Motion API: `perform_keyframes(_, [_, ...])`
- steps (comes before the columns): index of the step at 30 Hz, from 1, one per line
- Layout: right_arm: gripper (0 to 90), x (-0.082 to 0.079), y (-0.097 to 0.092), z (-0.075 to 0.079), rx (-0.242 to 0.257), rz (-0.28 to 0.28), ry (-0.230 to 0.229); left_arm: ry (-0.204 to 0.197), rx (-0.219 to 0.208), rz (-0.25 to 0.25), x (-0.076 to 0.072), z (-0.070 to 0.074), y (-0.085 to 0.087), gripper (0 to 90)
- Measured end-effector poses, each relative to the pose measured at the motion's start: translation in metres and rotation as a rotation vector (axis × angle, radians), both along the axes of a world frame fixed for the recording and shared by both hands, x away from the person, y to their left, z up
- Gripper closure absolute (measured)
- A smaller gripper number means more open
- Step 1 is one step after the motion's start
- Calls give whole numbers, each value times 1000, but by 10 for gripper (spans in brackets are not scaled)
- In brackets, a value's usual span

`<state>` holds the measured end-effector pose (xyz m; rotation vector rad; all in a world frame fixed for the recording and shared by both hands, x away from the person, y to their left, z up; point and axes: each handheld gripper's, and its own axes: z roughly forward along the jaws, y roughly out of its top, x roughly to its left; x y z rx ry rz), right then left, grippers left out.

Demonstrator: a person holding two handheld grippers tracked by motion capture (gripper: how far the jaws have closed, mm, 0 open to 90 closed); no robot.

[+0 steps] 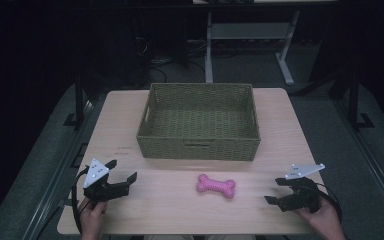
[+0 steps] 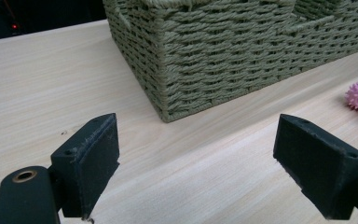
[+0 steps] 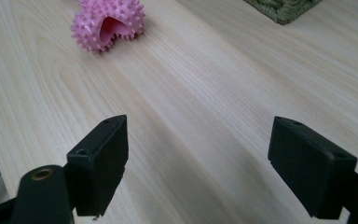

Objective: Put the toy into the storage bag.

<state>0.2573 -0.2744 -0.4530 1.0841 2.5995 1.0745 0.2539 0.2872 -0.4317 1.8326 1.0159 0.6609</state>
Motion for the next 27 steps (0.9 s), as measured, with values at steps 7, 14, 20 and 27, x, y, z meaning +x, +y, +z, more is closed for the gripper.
perform_keyframes(7, [200, 6, 11, 4, -30, 40, 12, -8, -3, -2, -1, 0, 2, 138])
perform_keyframes(14, [175, 14, 30, 12, -65, 104, 38, -10, -4, -5, -3, 1, 3, 138])
perform_keyframes(20, [177, 20, 40, 19, -80, 147, 56, -8, -4, -2, -1, 1, 5, 139])
perform_keyframes(27, [177, 27, 49, 27, -107, 192, 57, -8, -3, -5, -2, 0, 4, 138])
